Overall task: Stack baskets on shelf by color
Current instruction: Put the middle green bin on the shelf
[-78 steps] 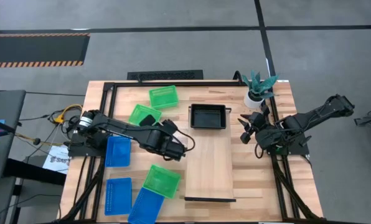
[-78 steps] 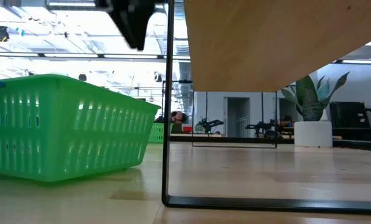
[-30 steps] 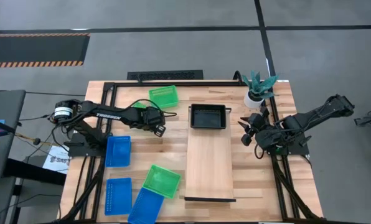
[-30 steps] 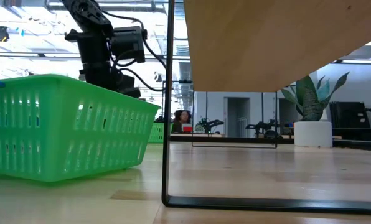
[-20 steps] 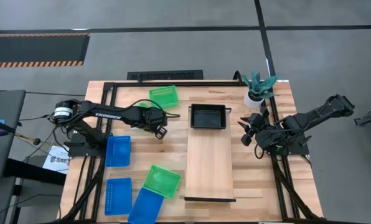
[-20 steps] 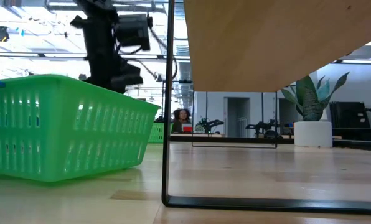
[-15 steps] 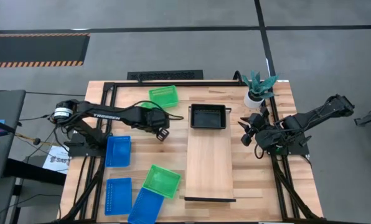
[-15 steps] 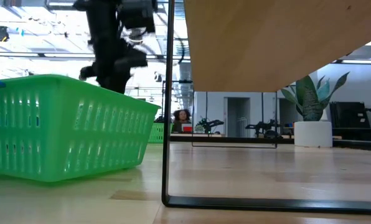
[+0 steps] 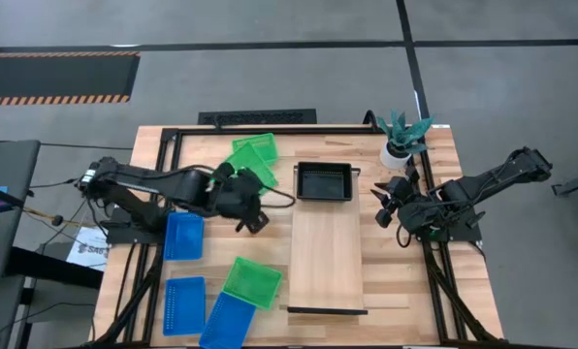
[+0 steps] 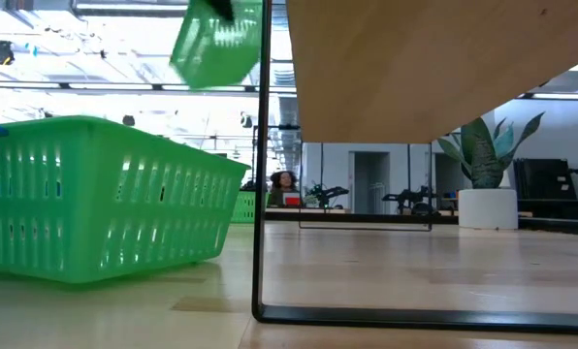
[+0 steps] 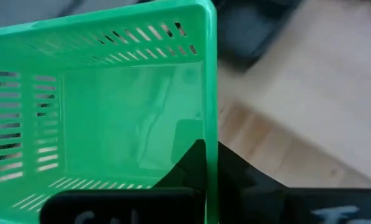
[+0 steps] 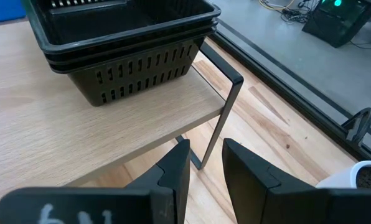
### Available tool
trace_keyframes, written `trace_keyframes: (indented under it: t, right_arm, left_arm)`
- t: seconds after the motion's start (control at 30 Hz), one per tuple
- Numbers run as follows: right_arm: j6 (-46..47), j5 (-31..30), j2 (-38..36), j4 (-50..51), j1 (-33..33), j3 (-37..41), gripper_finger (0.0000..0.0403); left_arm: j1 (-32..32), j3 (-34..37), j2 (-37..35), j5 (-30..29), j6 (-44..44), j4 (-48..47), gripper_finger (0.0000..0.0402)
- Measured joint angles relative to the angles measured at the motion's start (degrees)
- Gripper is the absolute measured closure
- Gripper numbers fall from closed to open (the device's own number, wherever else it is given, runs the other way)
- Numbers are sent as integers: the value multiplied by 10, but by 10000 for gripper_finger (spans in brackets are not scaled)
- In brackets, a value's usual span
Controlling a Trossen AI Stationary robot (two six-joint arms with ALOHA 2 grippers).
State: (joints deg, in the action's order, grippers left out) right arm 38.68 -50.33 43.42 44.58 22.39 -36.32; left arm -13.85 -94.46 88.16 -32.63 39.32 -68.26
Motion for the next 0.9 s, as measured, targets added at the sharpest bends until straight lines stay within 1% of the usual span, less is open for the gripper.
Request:
trace_keyframes:
  t: [0.07, 0.13, 0.27, 0.33, 0.4, 0.47, 0.57, 0.73, 0.8, 0.9]
  right_arm:
    - [0, -1, 0, 0, 0, 0, 285]
    - [0, -3, 0, 0, 0, 0, 285]
    - [0, -4, 0, 0, 0, 0, 285]
    - [3, -4, 0, 0, 0, 0, 285]
    - [4, -4, 0, 0, 0, 0, 285]
    - [4, -4, 0, 0, 0, 0, 285]
    - [4, -4, 0, 0, 0, 0, 285]
    - [4, -4, 0, 0, 0, 1, 285]
    - [4, -4, 0, 0, 0, 1, 285]
    - [4, -3, 0, 3, 0, 1, 285]
  left_arm:
    - [-28, -29, 0, -23, -51, 6, 401]
    - [-49, -47, 0, -29, -110, 27, 401]
    - [-72, -52, 0, 20, -213, 98, 401]
    - [-76, -50, 0, 31, -213, 153, 401]
    - [-76, -47, 1, 18, -147, 212, 401]
    - [-73, -47, 1, -4, -63, 247, 401]
    - [-76, -47, 1, -46, 64, 261, 401]
    - [-80, -47, 4, -51, 197, 253, 401]
    - [-79, -47, 12, -52, 231, 256, 401]
    - [-76, -48, 36, -46, 260, 265, 401]
